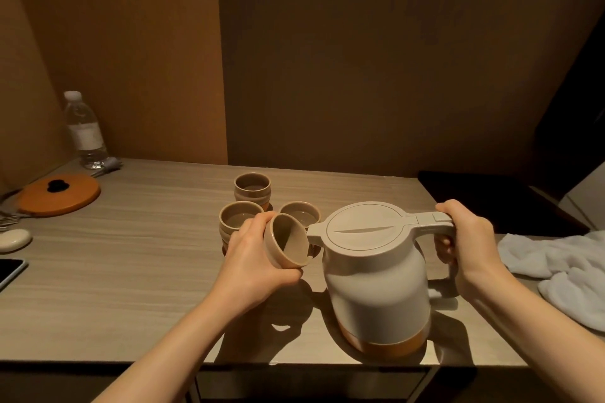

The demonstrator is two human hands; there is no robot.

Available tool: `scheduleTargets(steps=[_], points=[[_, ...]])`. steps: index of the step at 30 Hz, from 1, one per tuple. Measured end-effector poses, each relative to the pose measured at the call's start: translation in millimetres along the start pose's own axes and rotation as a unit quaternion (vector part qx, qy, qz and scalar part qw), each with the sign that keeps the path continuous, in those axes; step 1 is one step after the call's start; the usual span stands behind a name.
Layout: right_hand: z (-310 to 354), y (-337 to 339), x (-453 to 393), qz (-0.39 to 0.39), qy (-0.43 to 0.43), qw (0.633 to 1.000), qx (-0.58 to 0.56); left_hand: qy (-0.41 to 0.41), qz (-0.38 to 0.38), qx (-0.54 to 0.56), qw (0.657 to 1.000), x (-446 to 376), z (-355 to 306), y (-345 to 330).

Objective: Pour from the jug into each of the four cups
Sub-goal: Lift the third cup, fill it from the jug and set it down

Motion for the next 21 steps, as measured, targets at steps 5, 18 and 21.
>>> scheduleTargets(steps=[5,18,21], points=[[2,-5,0,0.008,0.006,1.0,0.014,-0.013,-0.012,-0.026,1.0,-7,-4,6],[11,-27,1,0.034,0.029,0.997,0.06,-0.023,-0.021,-0.036,0.999,-2,-4,14],[12,-32,2,0.041,0.033,0.996,0.066,-0.023,-0.021,-0.034,0.999,0,0,16]])
Point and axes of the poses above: each hand's wrist, its own x-axis away from the middle knuckle, its own y-axis out of the back of the hand, z = x × y, the point moved 2 cm from there along -x, towards the middle knuckle, and after that the axes turned 15 degrees about -x, right-handed, at the moved point
